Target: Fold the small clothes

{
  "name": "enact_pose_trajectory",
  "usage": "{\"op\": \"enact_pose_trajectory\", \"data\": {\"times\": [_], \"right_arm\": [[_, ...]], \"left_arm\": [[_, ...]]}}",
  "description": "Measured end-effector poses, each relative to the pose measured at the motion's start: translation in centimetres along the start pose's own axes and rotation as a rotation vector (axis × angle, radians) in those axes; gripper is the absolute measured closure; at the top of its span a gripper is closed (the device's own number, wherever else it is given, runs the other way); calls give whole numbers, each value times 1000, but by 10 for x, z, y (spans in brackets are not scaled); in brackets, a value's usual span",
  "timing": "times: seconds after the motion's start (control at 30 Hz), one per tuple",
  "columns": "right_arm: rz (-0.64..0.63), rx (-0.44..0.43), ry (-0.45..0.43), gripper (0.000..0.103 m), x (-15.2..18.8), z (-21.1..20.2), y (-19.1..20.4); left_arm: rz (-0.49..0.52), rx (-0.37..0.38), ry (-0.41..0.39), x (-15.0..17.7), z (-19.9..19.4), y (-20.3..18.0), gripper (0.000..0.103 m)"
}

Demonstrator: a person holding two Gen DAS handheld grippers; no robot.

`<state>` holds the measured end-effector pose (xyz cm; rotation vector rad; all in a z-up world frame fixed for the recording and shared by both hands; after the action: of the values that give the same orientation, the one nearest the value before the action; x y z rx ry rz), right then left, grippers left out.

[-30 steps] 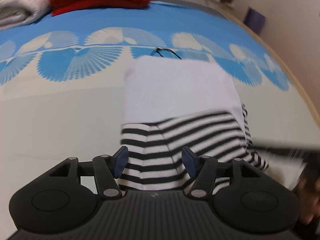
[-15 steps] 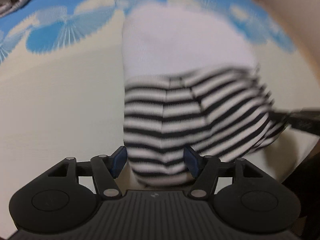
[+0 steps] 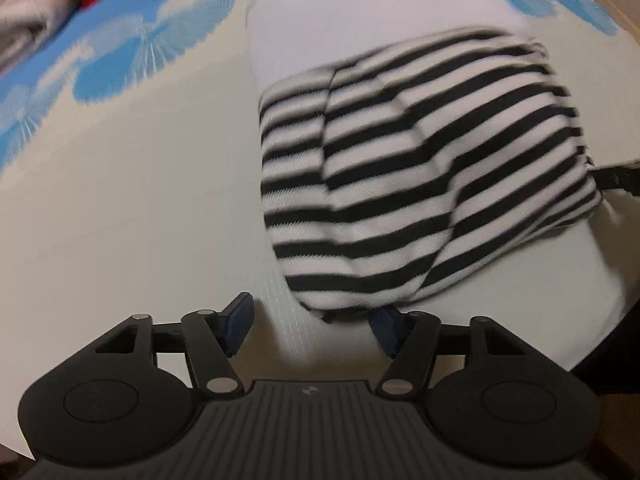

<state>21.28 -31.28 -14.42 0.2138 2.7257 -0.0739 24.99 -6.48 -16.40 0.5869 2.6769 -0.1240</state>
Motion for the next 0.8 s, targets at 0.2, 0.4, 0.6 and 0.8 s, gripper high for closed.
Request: {"op": "enact_pose_trajectory", "data": {"times": [0.2, 0.4, 0.6, 0.8], "right_arm": [[-27, 26, -252, 56, -14, -63, -8], [-23, 26, -438, 22, -15, -127, -21], [8, -14, -514, 14, 2, -166, -19], [-32, -19, -440, 13, 45, -156, 2]], "left_arm": [[-42, -63, -170, -7, -65, -7, 21], [-83, -84, -342, -7, -139, -32, 0], [-83, -92, -424, 28, -181, -55, 0], [-118, -111, -353, 62, -137, -53, 1]]}}
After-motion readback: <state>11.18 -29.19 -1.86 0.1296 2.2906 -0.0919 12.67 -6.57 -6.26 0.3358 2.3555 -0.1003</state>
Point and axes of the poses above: each gripper's, at about its wrist camera, not at the fingertips, and z roughly the way its jaws point, y to its left, x to its underside, the point moved 6 cm from there along z, roughly the way its jaws point, and after that the axes turned 7 degrees about x, right-handed, at the moved point
